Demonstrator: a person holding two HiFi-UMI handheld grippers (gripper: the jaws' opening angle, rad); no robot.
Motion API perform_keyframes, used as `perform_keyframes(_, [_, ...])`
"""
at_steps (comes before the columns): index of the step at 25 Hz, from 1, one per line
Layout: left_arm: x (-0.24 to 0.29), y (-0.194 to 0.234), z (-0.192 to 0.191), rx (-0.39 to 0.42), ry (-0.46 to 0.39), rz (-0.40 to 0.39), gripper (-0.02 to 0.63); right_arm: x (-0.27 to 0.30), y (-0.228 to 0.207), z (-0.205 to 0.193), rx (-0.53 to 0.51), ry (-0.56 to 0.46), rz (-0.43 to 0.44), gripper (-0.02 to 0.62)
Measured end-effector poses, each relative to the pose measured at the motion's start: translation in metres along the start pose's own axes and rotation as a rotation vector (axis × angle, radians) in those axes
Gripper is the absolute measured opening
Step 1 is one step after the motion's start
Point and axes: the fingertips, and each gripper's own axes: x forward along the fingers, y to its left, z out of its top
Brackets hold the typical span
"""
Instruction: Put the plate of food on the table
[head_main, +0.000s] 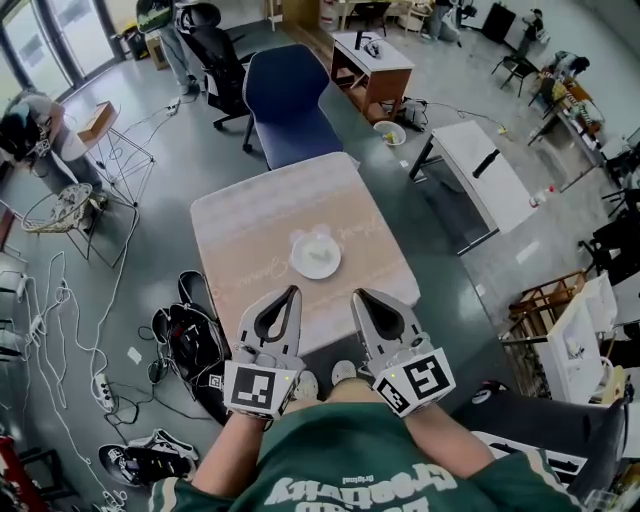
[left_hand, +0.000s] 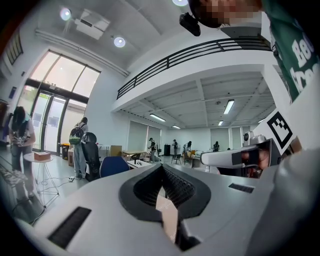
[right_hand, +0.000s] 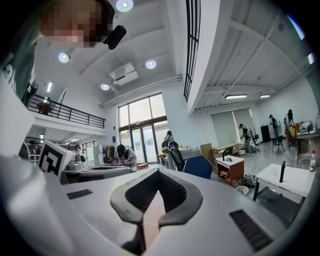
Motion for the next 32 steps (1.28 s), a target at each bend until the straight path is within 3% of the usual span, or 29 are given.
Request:
perform_keyframes(8, [-0.003,-0.013,0.006,0.014,-0.01,-0.001,0.009,-0.004,0.001,0.009,0.011,-0.03,0.086,0.014])
perform_keyframes(15, [-0.003,-0.024,0.008,0.058,-0.014,-0.003,0.008,-0.007,0.016,0.013,-0.109,-0.022,0.123,0.012])
perform_keyframes(32, [-0.003,-0.036,0.023,0.113,-0.04,-0.025,0.009,-0.015,0.02,0.019,-0.063,-0.028,0.138,0.012])
